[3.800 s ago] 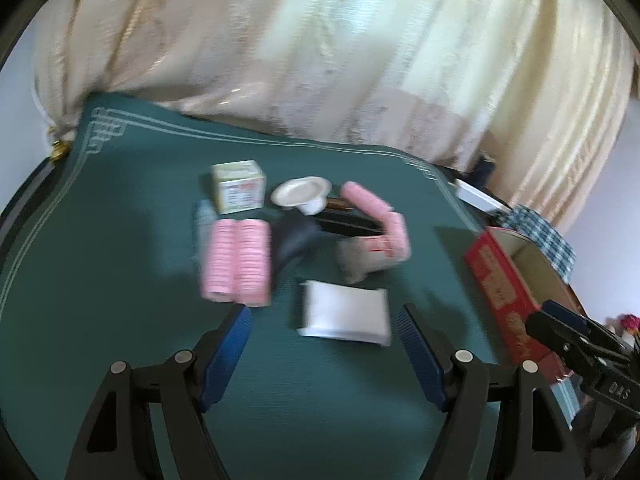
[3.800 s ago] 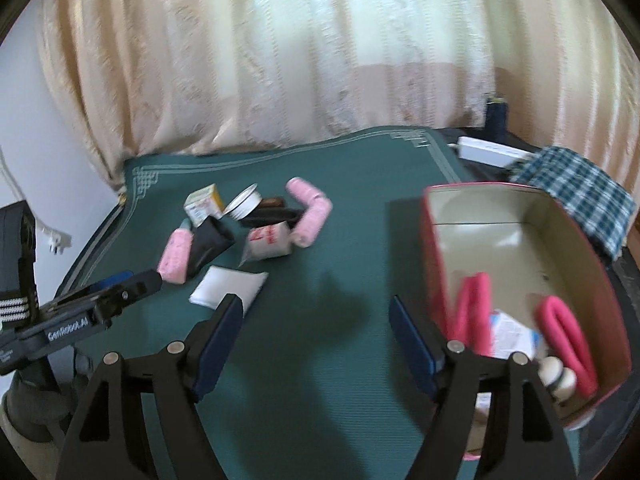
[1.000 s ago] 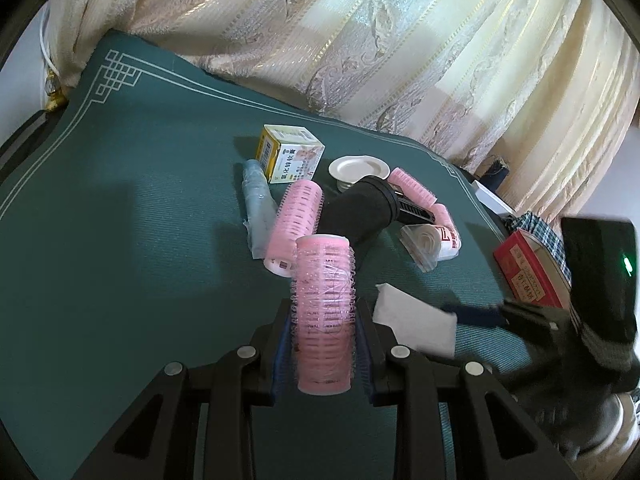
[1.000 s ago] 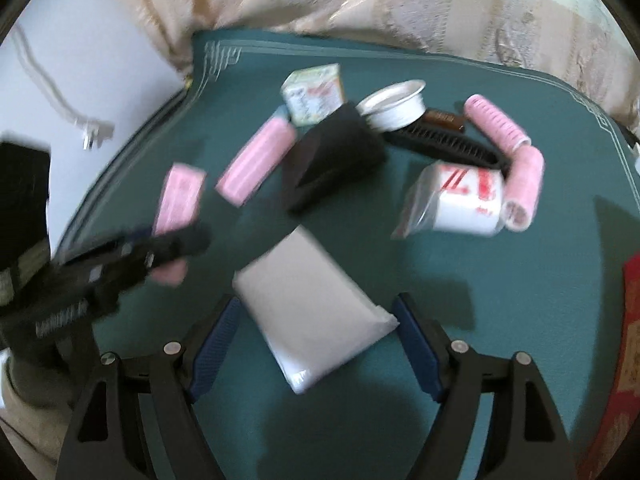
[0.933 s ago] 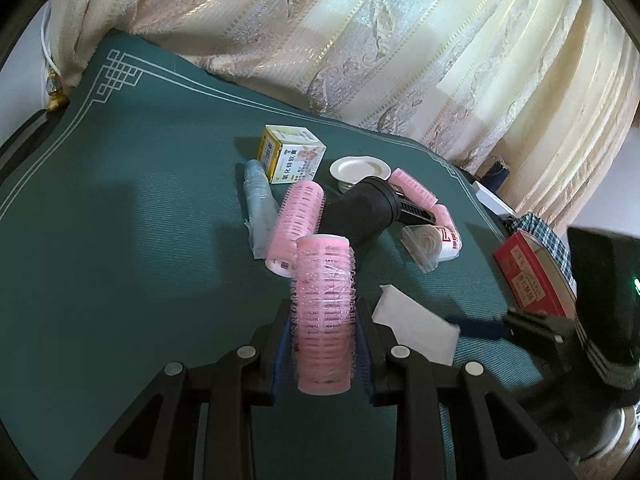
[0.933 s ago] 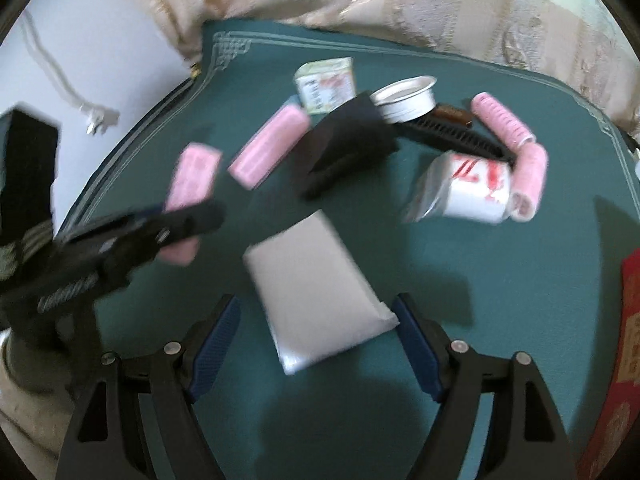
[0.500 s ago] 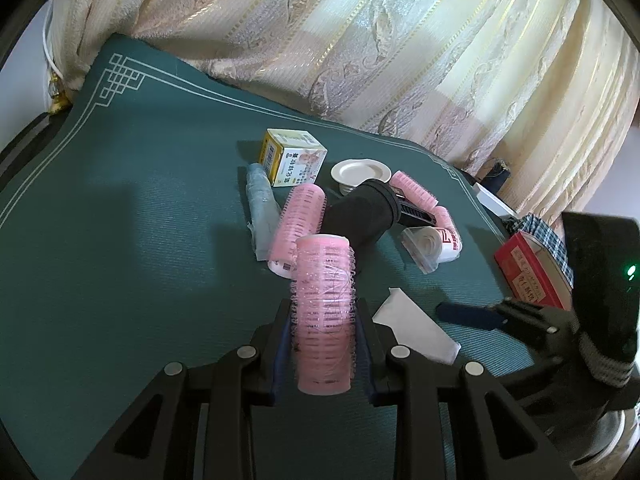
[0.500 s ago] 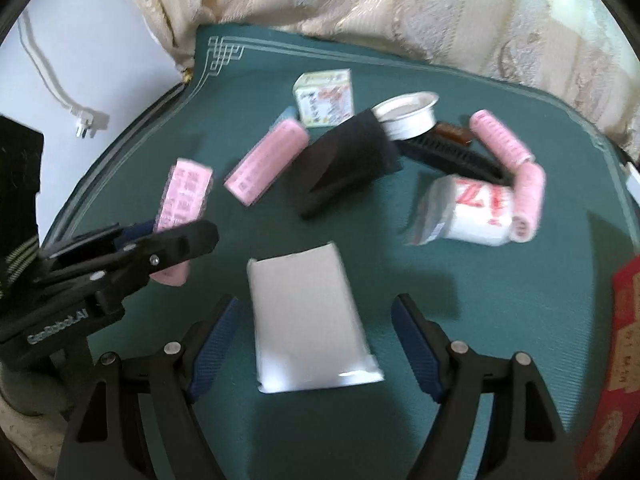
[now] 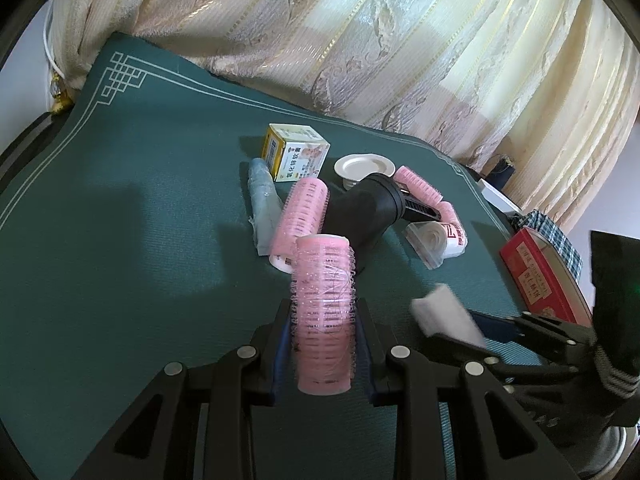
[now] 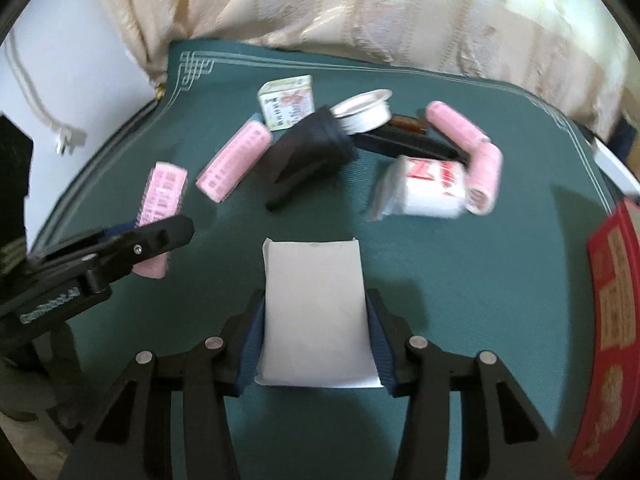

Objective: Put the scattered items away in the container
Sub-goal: 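Grasp the white paper packet with the right gripper while the left holds the roller, then carry the roller and packet into the red tin and open both grippers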

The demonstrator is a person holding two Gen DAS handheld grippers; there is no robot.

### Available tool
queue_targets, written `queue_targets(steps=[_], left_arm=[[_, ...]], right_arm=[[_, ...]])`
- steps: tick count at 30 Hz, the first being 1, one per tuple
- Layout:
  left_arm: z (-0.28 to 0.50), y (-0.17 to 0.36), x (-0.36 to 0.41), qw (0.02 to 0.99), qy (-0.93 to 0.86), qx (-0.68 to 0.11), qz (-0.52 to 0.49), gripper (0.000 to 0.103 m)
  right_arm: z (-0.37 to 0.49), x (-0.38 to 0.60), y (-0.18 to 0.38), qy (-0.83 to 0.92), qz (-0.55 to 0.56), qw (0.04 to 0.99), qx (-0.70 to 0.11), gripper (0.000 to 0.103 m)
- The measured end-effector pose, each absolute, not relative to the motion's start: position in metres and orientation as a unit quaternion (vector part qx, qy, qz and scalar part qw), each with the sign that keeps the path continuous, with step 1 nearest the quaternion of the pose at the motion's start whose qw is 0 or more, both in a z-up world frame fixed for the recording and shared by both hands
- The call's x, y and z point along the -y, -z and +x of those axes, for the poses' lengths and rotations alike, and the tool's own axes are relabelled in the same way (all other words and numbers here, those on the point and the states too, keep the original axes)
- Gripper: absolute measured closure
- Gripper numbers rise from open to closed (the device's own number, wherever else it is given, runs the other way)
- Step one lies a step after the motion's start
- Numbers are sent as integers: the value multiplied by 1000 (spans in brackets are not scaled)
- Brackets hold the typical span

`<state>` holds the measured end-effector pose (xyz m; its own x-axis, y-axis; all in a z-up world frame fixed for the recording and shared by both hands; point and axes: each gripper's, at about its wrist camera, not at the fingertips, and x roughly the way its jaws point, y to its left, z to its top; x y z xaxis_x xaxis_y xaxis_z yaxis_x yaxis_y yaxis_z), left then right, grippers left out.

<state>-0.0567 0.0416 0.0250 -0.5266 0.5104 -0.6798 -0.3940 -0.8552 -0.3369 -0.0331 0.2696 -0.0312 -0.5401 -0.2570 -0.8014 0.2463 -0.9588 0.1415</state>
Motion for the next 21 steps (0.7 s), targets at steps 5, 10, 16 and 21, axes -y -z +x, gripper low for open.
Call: queue_targets(steps=[5, 10, 16, 21], left_arm=[[-44, -33, -52, 273, -870, 64, -406, 73], [-29, -41, -66, 295, -863, 61, -405, 73], [-10, -57, -94, 317, -861, 41, -395, 73], [5, -70, -124, 341, -857, 20, -386, 73]], right_arm=[[-10, -293, 12, 892, 433, 127, 28, 51], [7, -320, -8, 906, 409, 102, 49, 51], [30, -366, -32, 926, 367, 58, 68, 51], [51, -415, -45, 936, 342, 9, 88, 51]])
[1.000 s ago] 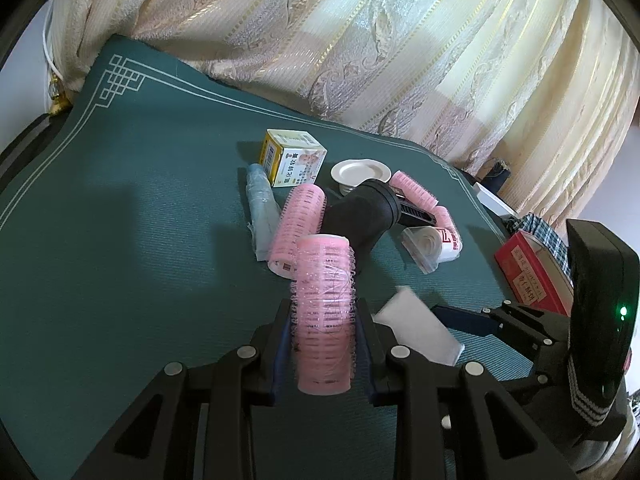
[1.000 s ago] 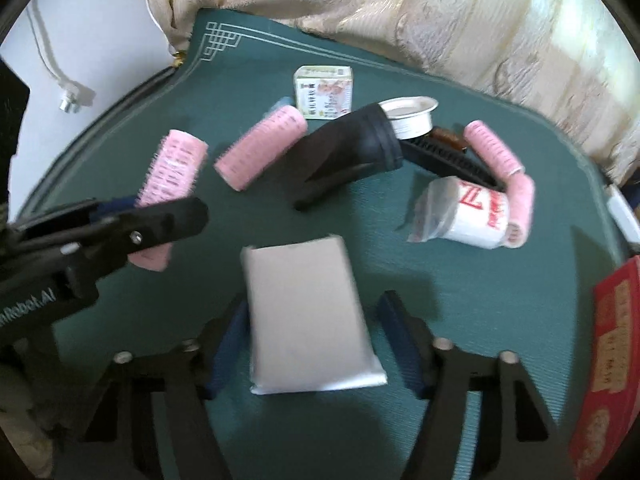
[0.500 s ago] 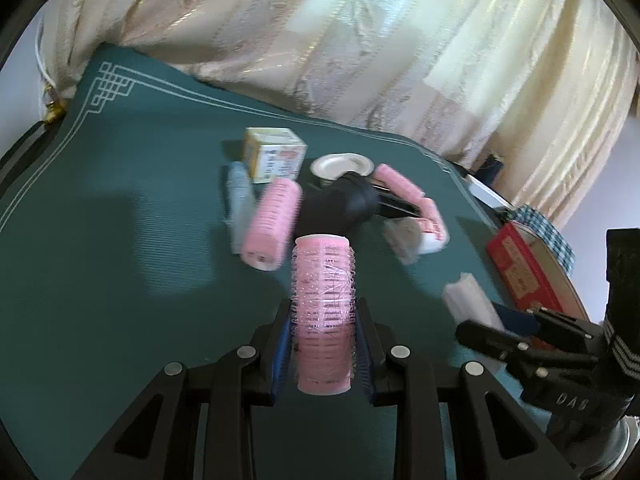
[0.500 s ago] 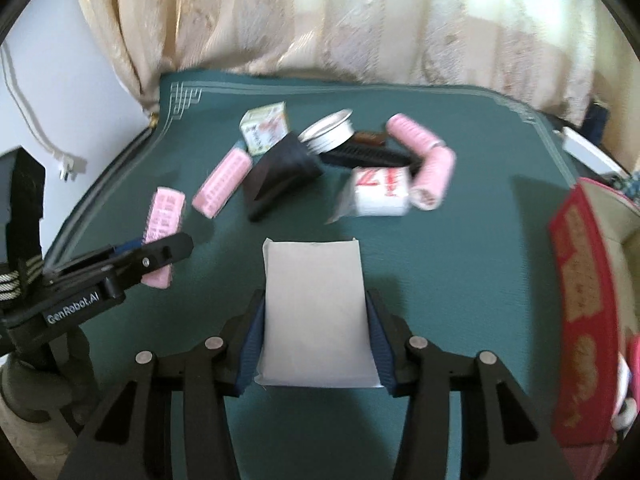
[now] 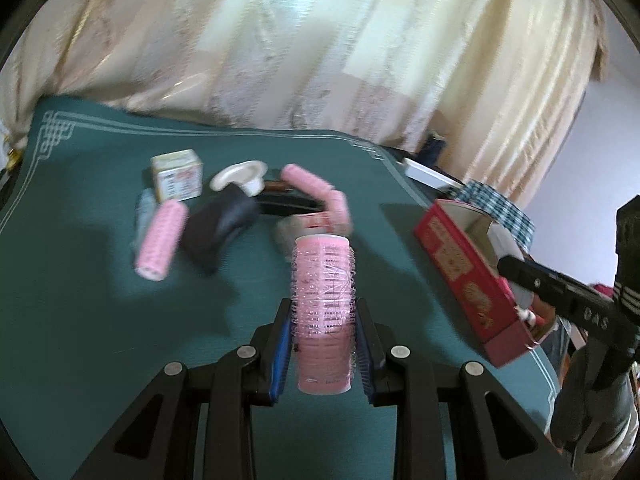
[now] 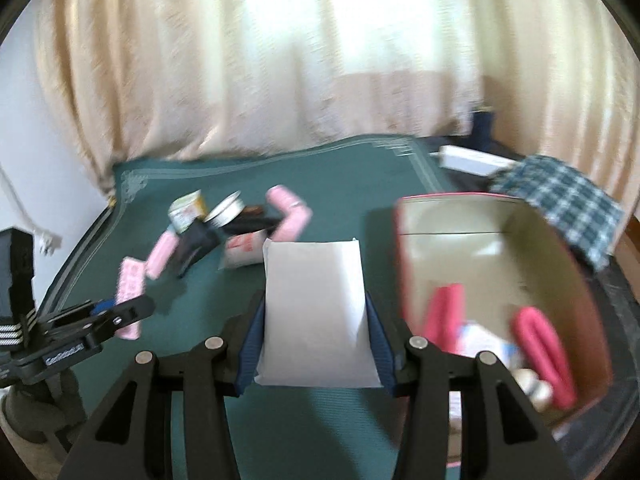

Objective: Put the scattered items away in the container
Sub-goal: 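Carry the roller and packet into the red tin and open both grippers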

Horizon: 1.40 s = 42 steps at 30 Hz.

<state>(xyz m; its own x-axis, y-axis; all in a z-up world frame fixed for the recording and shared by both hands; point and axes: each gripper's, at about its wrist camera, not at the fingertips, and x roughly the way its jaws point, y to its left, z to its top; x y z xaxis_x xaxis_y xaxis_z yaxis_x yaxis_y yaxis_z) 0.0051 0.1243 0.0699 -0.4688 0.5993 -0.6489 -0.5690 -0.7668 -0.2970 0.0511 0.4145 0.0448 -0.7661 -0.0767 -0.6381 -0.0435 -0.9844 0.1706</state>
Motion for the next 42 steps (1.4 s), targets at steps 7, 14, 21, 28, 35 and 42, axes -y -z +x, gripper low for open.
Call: queue_targets(steps=[7, 14, 21, 28, 35, 42], left_arm=[[27, -80, -167, 377, -843, -4, -384, 73], [47, -89, -200, 399, -834, -23, -381, 73], [59, -91, -226, 419, -823, -28, -382, 73], [68, -95, -244, 431, -817, -41, -382, 73], [69, -95, -259, 441, -808, -39, -389, 73], [74, -99, -281, 455, -801, -53, -386, 73]], right_arm=[[69, -478, -45, 935, 330, -63, 116, 51], [80, -514, -33, 928, 335, -90, 135, 51], [80, -523, -30, 928, 334, -83, 142, 51], [77, -535, -23, 924, 340, -80, 156, 51], [80, -544, -22, 924, 336, -50, 175, 32], [85, -556, -22, 924, 332, -62, 181, 32]])
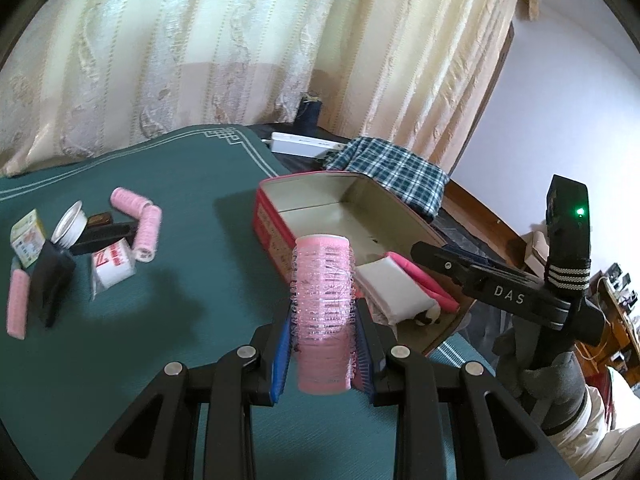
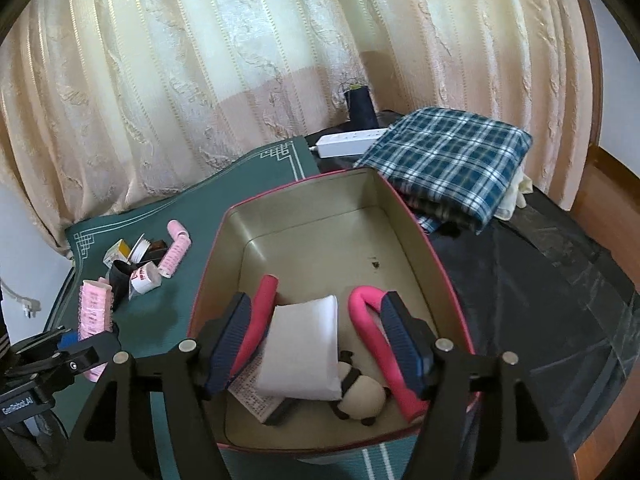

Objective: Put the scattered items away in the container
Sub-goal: 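Carry the roller and packet into the red tin and open both grippers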

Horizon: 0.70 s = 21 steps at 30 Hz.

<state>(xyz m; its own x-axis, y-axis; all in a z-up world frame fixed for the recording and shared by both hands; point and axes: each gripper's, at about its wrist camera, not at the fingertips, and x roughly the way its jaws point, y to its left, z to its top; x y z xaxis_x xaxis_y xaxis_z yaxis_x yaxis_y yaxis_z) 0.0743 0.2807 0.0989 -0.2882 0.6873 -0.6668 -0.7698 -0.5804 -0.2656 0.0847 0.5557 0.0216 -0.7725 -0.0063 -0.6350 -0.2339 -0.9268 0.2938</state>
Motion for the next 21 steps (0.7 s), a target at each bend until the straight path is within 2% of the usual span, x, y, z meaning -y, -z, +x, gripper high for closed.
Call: queue_targets(steps=[21], left_arm=[[75, -102, -359, 501, -771, -69, -387, 73]], right_arm=[[109, -590, -32, -925, -295, 98, -217, 29]])
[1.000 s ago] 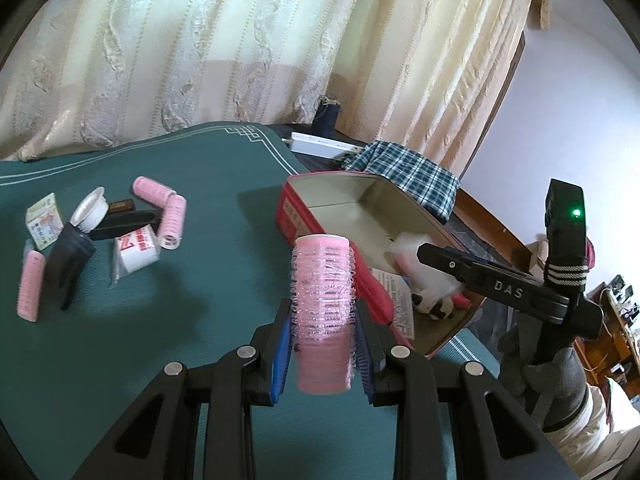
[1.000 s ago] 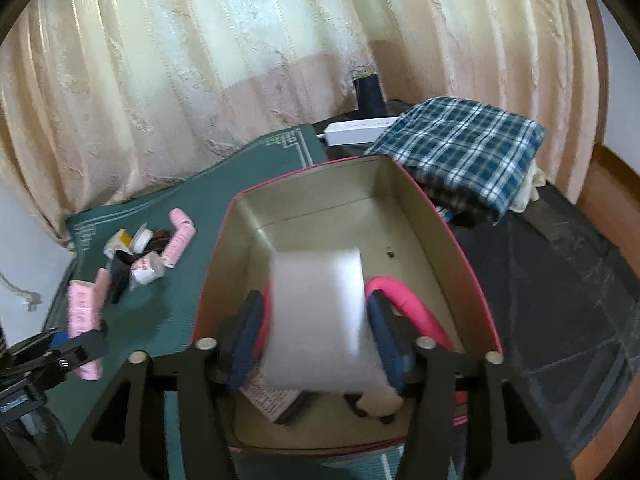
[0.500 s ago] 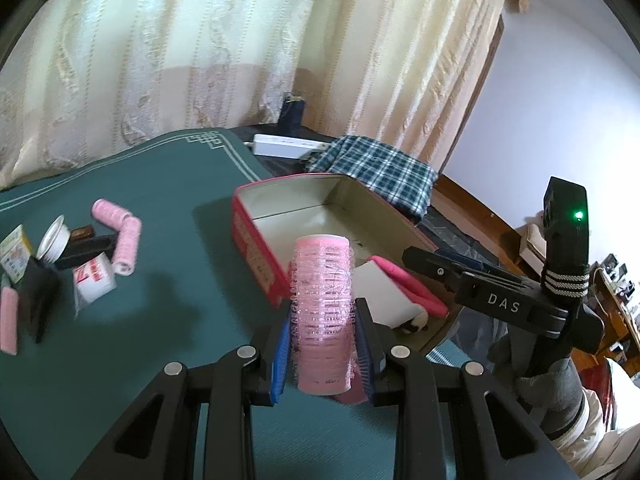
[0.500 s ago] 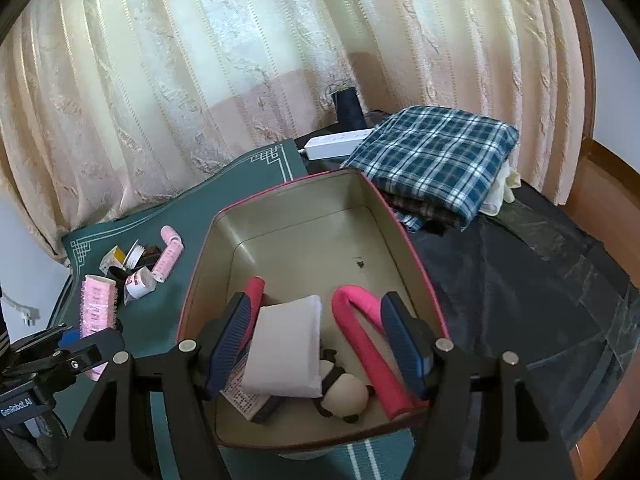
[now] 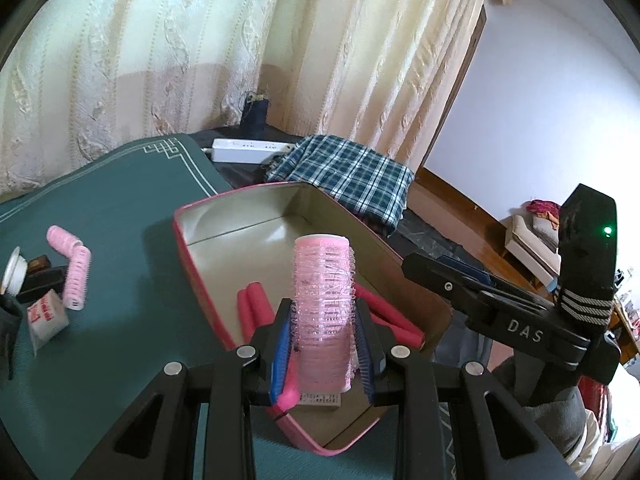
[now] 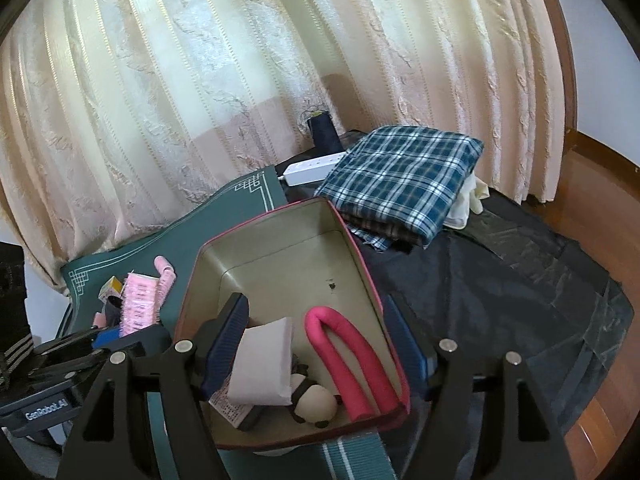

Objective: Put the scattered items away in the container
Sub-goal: 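Carry the roller and packet into the red tin and open both grippers, then withdraw both grippers from the tin back over the table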

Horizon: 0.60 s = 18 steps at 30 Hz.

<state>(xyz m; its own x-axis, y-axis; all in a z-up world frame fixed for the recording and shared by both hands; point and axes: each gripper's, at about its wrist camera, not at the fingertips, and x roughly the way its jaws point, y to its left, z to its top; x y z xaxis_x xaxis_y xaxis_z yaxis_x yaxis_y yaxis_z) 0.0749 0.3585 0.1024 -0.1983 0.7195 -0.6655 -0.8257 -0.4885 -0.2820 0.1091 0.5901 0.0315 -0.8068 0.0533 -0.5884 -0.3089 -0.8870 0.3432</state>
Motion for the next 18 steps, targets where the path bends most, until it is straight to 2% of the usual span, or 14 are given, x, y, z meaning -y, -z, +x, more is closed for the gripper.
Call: queue_targets(steps=[2, 3, 4, 6, 18], left_arm=[[72, -99, -362, 503, -766, -62, -396, 72], [71, -97, -363, 502, -764, -58, -400, 65], [69, -95, -364, 502, -762, -52, -405, 41], [67, -94, -361, 502, -763, -37, -405, 25], [63, -95, -343, 485, -777, -43, -398, 25]], right_arm=[[110, -592, -31, -925, -294, 102, -218, 29], [110, -592, -31, -925, -293, 103, -218, 29], [110, -593, -31, -925, -293, 104, -218, 29], [110, -593, -31, -925, -292, 105, -219, 29], [104, -578, -33, -926, -295, 89, -217, 29]])
